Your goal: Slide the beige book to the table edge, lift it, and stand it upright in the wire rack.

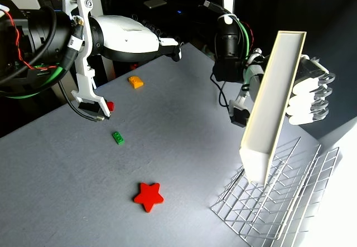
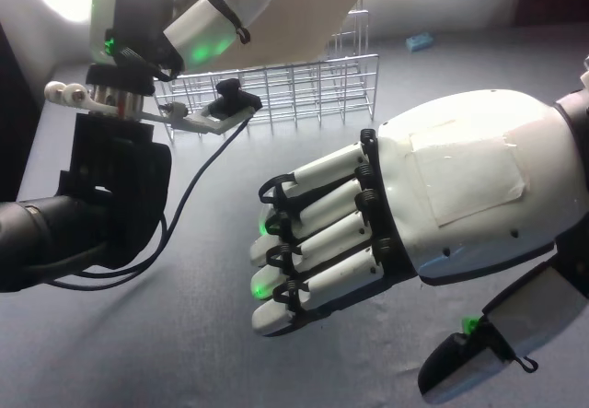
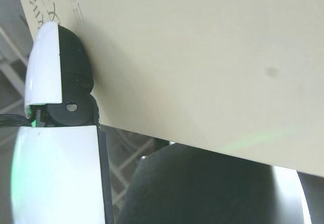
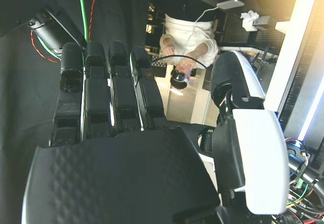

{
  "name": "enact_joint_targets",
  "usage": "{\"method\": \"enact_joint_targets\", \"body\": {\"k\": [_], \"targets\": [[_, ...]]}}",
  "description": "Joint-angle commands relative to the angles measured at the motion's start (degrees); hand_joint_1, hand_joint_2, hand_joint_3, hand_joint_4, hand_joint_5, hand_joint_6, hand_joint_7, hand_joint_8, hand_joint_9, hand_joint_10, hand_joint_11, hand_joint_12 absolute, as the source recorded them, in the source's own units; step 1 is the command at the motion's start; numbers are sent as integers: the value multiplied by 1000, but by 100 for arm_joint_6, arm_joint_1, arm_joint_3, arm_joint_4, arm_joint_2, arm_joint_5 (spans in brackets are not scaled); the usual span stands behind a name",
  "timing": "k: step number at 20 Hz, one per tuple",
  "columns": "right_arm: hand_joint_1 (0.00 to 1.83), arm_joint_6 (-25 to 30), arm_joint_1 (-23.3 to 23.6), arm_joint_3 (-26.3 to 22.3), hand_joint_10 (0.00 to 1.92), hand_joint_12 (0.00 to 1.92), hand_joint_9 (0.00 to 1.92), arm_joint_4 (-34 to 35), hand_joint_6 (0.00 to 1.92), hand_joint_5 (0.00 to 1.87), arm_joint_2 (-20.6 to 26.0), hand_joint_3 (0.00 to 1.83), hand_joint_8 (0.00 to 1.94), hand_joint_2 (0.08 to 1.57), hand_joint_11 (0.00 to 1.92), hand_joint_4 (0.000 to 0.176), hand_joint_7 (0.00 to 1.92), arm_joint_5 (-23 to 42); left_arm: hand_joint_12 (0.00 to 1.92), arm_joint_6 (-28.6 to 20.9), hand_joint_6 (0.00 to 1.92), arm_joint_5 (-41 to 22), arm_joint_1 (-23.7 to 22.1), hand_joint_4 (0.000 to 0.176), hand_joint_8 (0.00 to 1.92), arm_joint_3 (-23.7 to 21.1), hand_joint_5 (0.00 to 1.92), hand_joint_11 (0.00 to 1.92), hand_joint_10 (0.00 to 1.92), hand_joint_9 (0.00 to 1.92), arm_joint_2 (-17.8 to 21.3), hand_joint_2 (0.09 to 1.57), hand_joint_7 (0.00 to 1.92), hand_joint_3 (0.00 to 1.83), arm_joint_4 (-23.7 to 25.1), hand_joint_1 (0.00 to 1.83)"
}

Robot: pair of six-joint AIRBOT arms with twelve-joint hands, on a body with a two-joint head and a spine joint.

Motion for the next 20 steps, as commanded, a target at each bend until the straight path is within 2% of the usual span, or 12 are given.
{"method": "enact_joint_targets", "body": {"k": [1, 5, 8, 10, 13, 14, 17, 20], "targets": [[293, 20, 61, -14, 2, 724, 266, 471, 0, 257, -5, 0, 0, 1189, 0, 0, 270, 119, 1492, -82, 1220, -721, -48, 0, 1334, 53, 742, 666, 1475, 774, 11, 1208, 778, 1, 7, 1348], [293, 21, 67, -15, 6, 778, 288, 471, 4, 279, -38, 0, 5, 1189, 0, 0, 296, 130, 1462, -82, 1191, -781, -36, 0, 1300, 60, 757, 688, 1446, 791, -29, 1197, 802, 0, 7, 1353], [315, 21, 71, -15, 0, 723, 270, 471, 0, 266, -53, 0, 0, 1187, 0, 0, 279, 139, 1451, -83, 1165, -817, -4, 0, 1303, 42, 777, 686, 1438, 792, -69, 1193, 803, 0, -76, 1354], [328, 23, 70, -15, 6, 765, 289, 471, 8, 294, -59, 0, 5, 1179, 0, 0, 299, 135, 1447, -84, 1214, -818, 16, 0, 1294, 34, 734, 692, 1440, 793, -92, 1198, 815, 1, -132, 1353], [333, 25, 69, -15, 9, 808, 309, 471, 8, 308, -59, 0, 7, 1175, 0, 0, 317, 136, 1445, -124, 1138, -815, 41, 0, 1256, 12, 790, 708, 1410, 812, -75, 1181, 839, 0, -164, 1359], [305, 25, 63, -15, 9, 819, 312, 471, 5, 304, -58, 0, 7, 1176, 0, 0, 321, 147, 1454, -140, 1169, -794, 42, 0, 1272, 15, 774, 700, 1425, 801, -60, 1187, 827, 2, -163, 1356], [306, 25, 61, -15, 1, 686, 270, 471, 1, 246, -58, 3, 1, 1191, 0, 0, 273, 154, 1480, -292, 1178, -429, 32, 0, 1293, 55, 765, 671, 1459, 785, -2, 1196, 812, 0, -163, 1353], [291, 24, 57, -16, 6, 759, 300, 471, 4, 270, -55, 2, 6, 1193, 0, 0, 308, 160, 1465, -334, 1158, 99, 18, 0, 1299, 49, 776, 714, 1447, 793, 21, 1193, 810, 0, -153, 1354]]}}
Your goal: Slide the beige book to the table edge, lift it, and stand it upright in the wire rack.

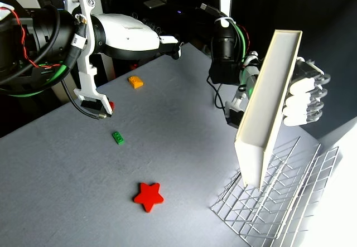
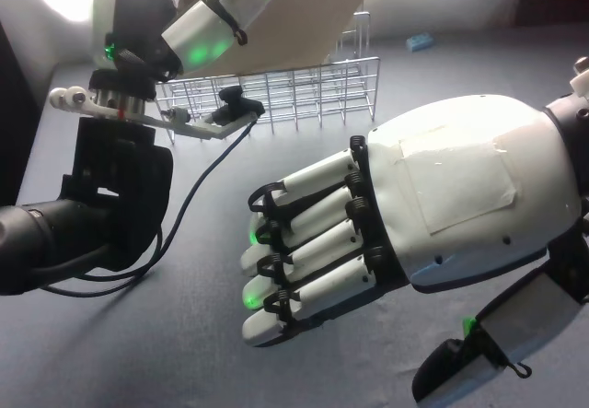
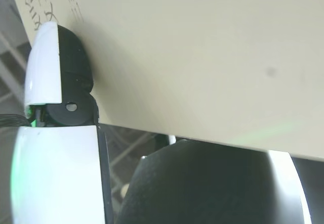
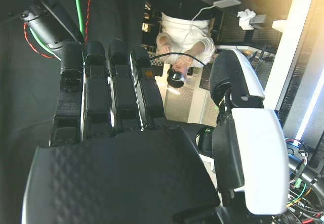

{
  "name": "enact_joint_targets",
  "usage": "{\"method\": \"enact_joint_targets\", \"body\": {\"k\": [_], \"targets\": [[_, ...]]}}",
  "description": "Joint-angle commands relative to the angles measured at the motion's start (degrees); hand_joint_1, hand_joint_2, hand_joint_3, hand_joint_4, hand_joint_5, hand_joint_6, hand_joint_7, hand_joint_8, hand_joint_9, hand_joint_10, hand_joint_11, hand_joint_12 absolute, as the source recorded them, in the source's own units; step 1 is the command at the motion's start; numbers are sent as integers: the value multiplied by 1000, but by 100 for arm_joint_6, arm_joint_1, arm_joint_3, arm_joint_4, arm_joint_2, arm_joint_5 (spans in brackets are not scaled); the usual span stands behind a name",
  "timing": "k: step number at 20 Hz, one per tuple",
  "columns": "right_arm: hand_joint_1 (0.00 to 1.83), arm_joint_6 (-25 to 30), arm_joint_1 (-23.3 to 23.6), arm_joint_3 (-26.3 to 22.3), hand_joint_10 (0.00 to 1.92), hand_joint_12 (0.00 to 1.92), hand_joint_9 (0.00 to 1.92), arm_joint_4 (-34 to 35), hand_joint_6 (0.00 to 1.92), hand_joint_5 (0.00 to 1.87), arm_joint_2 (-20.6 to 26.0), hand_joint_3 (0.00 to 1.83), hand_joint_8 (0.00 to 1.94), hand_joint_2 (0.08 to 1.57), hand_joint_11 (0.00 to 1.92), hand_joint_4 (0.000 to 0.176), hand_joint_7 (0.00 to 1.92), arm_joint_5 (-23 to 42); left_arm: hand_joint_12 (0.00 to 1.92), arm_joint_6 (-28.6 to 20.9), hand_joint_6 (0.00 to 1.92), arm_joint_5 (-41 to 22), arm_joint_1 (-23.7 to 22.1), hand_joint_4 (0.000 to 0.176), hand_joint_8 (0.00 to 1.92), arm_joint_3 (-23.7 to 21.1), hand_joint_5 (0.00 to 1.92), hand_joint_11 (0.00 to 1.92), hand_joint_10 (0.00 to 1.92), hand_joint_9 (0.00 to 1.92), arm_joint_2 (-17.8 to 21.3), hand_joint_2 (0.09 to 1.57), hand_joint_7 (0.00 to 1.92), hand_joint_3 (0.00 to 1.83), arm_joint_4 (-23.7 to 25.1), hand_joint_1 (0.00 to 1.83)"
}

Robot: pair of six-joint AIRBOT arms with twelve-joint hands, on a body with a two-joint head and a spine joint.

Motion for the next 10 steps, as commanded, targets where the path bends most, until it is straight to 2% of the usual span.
{"method": "enact_joint_targets", "body": {"k": [1, 4, 7, 10], "targets": [[291, 26, 52, -16, 8, 793, 311, 473, 6, 281, 25, 0, 7, 1188, 0, 0, 319, 119, 1493, -27, 1186, -101, -23, 0, 1320, -1, 768, 685, 1469, 775, 56, 1200, 791, 2, 60, 1350], [263, 24, 49, -18, 9, 873, 331, 473, 5, 295, 28, 0, 4, 1183, 0, 0, 327, 143, 1493, -11, 1153, -38, -69, 0, 1305, -3, 796, 683, 1458, 785, 9, 1193, 796, 0, 63, 1353], [282, 25, 57, -18, 1, 818, 309, 473, 2, 287, 30, 0, 2, 1181, 0, 0, 316, 149, 1499, 91, 1180, 191, -81, 0, 1331, 5, 784, 682, 1476, 774, -3, 1202, 773, 1, 68, 1349], [303, 25, 57, -19, 4, 868, 324, 473, 0, 283, 31, 0, 1, 1173, 0, 0, 317, 156, 1538, 184, 1197, 222, -107, 0, 1406, 30, 760, 646, 1536, 734, -25, 1221, 730, 2, 65, 1342]]}}
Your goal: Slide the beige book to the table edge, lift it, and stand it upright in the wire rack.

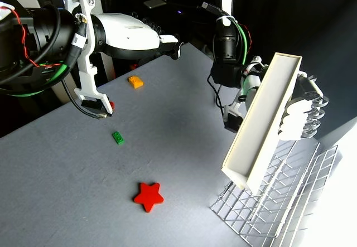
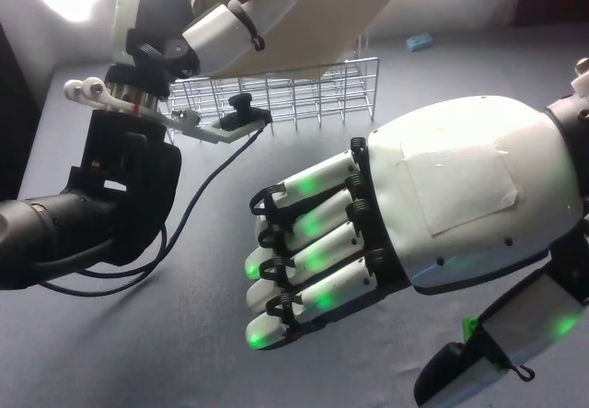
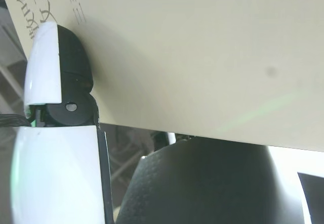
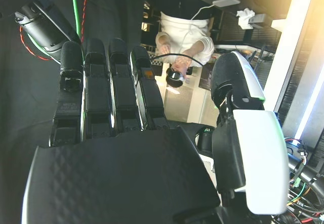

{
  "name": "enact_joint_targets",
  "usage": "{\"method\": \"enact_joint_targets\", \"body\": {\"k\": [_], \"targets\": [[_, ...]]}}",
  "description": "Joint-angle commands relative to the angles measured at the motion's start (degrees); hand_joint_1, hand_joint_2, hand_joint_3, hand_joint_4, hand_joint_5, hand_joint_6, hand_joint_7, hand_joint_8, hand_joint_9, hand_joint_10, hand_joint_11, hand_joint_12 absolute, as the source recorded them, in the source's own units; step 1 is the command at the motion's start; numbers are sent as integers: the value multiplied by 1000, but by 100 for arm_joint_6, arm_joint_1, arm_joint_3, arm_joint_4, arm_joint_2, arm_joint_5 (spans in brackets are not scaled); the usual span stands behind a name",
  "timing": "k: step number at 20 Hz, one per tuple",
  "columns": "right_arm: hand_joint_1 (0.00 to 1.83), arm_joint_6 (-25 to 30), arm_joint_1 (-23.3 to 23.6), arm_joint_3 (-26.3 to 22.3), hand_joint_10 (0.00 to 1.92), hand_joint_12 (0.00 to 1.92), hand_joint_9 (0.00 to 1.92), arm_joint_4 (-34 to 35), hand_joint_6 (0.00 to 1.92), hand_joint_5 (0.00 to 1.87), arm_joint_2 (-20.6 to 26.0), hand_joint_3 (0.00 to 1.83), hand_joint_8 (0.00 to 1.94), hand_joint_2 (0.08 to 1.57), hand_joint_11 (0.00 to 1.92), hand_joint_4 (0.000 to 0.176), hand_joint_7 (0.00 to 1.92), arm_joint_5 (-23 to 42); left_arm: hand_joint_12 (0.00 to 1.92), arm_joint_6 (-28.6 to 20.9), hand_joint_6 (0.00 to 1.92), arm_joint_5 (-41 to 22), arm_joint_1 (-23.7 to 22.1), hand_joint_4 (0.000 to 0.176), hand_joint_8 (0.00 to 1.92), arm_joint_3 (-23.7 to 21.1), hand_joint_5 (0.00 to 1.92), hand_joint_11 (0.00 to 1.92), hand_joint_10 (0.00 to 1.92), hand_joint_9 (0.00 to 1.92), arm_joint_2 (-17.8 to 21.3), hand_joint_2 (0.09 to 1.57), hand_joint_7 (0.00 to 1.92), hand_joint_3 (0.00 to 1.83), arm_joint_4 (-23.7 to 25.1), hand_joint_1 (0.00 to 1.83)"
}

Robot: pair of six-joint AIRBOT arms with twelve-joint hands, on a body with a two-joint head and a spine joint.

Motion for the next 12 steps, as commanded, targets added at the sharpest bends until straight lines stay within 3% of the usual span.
{"method": "enact_joint_targets", "body": {"k": [1, 3, 6, 12], "targets": [[295, 23, 57, -19, 1, 858, 320, 478, 0, 283, 31, 0, 0, 1176, 0, 0, 314, 121, 1542, -36, 1126, -312, -32, 0, 1397, 45, 803, 663, 1542, 752, -12, 1214, 740, 0, -23, 1337], [284, 24, 58, -22, 3, 837, 325, 478, 7, 306, 31, 0, 5, 1175, 0, 0, 332, 124, 1501, -25, 1134, -313, -59, 0, 1334, 83, 783, 698, 1489, 792, -22, 1200, 791, 0, -38, 1343], [297, 25, 56, -27, 8, 868, 346, 478, 6, 318, 32, 0, 7, 1174, 0, 0, 353, 125, 1534, -25, 1184, -245, -73, 0, 1426, 90, 765, 637, 1557, 730, -38, 1227, 727, 0, -38, 1330], [302, 40, 50, -33, 6, 855, 330, 478, 10, 298, 41, 0, 6, 1176, 0, 0, 327, 125, 1499, 154, 1160, 418, -88, 0, 1366, 95, 779, 679, 1489, 760, -33, 1206, 766, 1, -35, 1348]]}}
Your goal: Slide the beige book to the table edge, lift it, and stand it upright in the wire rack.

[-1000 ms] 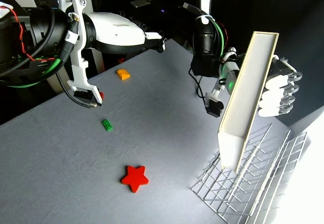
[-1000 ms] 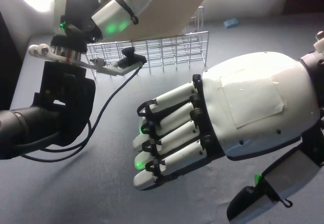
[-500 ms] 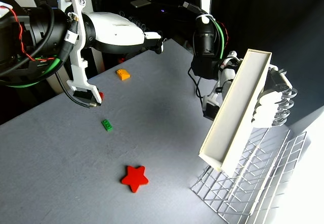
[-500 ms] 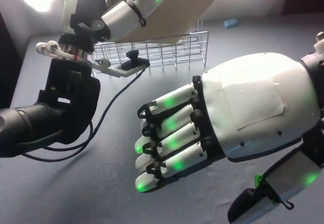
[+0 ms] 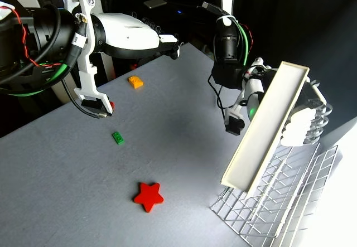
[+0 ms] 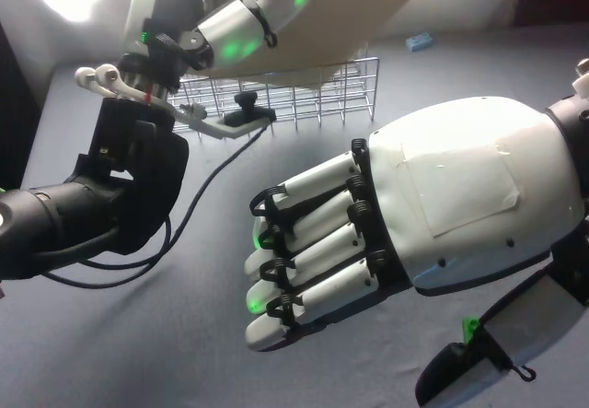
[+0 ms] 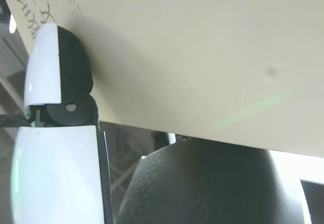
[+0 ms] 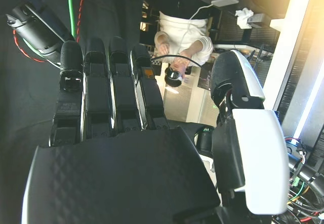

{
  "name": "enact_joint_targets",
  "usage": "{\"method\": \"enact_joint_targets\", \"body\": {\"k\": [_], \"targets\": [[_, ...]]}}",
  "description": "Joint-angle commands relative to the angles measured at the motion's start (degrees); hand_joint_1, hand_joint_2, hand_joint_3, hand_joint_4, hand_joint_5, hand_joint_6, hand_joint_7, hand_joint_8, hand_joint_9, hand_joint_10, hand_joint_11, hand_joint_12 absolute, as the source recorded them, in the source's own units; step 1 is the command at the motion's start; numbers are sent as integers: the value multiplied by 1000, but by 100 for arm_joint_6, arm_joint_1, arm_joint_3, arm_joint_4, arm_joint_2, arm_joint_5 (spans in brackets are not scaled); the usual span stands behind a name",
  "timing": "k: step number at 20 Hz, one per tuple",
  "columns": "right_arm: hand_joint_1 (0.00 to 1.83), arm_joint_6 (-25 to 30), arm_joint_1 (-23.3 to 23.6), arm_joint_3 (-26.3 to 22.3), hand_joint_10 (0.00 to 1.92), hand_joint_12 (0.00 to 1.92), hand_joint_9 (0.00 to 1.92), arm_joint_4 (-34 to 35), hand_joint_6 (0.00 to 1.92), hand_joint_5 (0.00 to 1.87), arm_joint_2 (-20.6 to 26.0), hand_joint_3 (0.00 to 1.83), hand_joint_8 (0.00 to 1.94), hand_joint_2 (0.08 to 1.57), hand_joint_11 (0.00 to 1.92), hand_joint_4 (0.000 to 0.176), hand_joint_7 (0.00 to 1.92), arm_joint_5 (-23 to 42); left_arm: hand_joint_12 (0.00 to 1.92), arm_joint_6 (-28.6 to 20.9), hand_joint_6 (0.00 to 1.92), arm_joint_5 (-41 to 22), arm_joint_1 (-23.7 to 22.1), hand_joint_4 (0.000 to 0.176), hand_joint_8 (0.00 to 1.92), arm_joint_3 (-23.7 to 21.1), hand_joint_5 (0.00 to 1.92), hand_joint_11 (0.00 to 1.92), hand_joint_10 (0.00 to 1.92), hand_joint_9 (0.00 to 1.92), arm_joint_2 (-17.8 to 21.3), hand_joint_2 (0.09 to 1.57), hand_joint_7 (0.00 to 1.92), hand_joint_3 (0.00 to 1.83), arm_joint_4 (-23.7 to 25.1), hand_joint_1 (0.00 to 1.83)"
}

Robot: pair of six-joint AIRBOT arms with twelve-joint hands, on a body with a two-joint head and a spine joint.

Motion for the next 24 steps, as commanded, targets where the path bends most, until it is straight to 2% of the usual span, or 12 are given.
{"method": "enact_joint_targets", "body": {"k": [1, 4, 5, 8, 10, 12, 13, 16, 20, 22, 23, 24], "targets": [[302, 40, 47, -30, 11, 868, 344, 478, 12, 308, 40, 0, 11, 1176, 0, 0, 343, 101, 1522, -67, 1171, -279, -7, 0, 1373, 27, 766, 663, 1507, 752, 4, 1211, 761, 1, -30, 1347], [298, 51, 48, -30, 6, 851, 342, 478, 5, 303, 51, 0, 4, 1175, 0, 0, 337, 88, 1527, 6, 1212, -215, -22, 0, 1409, 37, 749, 663, 1526, 739, -2, 1224, 729, 0, -30, 1343], [302, 51, 47, -30, 0, 806, 307, 478, 0, 267, 50, 1, 0, 1181, 0, 0, 299, 82, 1527, 14, 1167, -216, -24, 0, 1354, 37, 764, 671, 1519, 773, -2, 1212, 774, 0, -31, 1335], [343, 47, 38, -34, 6, 849, 322, 477, 6, 287, 49, 0, 6, 1174, 0, 0, 318, 80, 1505, 14, 1182, -271, -22, 0, 1300, 58, 767, 677, 1474, 782, 11, 1199, 803, 0, -32, 1350], [306, 46, 32, -39, 1, 793, 300, 477, 4, 274, 51, 3, 2, 1187, 0, 0, 297, 80, 1536, 14, 1203, -282, -23, 0, 1388, 99, 748, 647, 1531, 755, 16, 1220, 752, 2, -75, 1329], [308, 46, 23, -41, 2, 811, 305, 477, 5, 280, 54, 1, 3, 1184, 0, 0, 306, 81, 1566, 34, 1186, -241, -28, 0, 1395, 128, 758, 626, 1546, 745, 24, 1221, 749, 0, -301, 1329], [310, 46, 18, -41, 7, 863, 326, 477, 8, 301, 54, 0, 7, 1178, 0, 0, 328, 81, 1566, 94, 1158, -158, -31, 0, 1325, 134, 770, 646, 1508, 778, 35, 1205, 800, 0, -451, 1338], [321, 46, -8, -42, 4, 866, 322, 476, 3, 293, 55, 0, 3, 1180, 0, 0, 324, 82, 1553, 203, 1107, 98, -21, 0, 1272, 188, 803, 668, 1476, 795, 62, 1188, 839, 0, -910, 1345], [327, 47, -34, -42, 2, 828, 328, 476, 1, 301, 56, 1, 0, 1180, 0, 0, 332, 83, 1552, 217, 1172, 126, 41, 0, 1344, 200, 753, 629, 1495, 762, 118, 1206, 800, 3, -1052, 1337], [315, 47, -32, -42, 1, 820, 330, 476, 1, 305, 56, 2, 1, 1185, 0, 0, 331, 84, 1539, 217, 1203, 106, 58, 0, 1304, 217, 742, 608, 1489, 763, 146, 1208, 799, 0, -1052, 1333], [321, 47, -32, -43, 6, 849, 348, 476, 3, 311, 56, 0, 4, 1182, 0, 0, 344, 86, 1521, 217, 1234, 100, 58, 0, 1299, 234, 778, 584, 1230, 702, 155, 1209, 815, 0, -1052, 1204], [321, 47, -33, -44, 6, 849, 348, 476, 3, 311, 55, 0, 4, 1182, 0, 0, 344, 89, 1521, 217, 1234, 88, 57, 0, 1299, 260, 778, 584, 1230, 702, 156, 1209, 815, 0, -1051, 1204]]}}
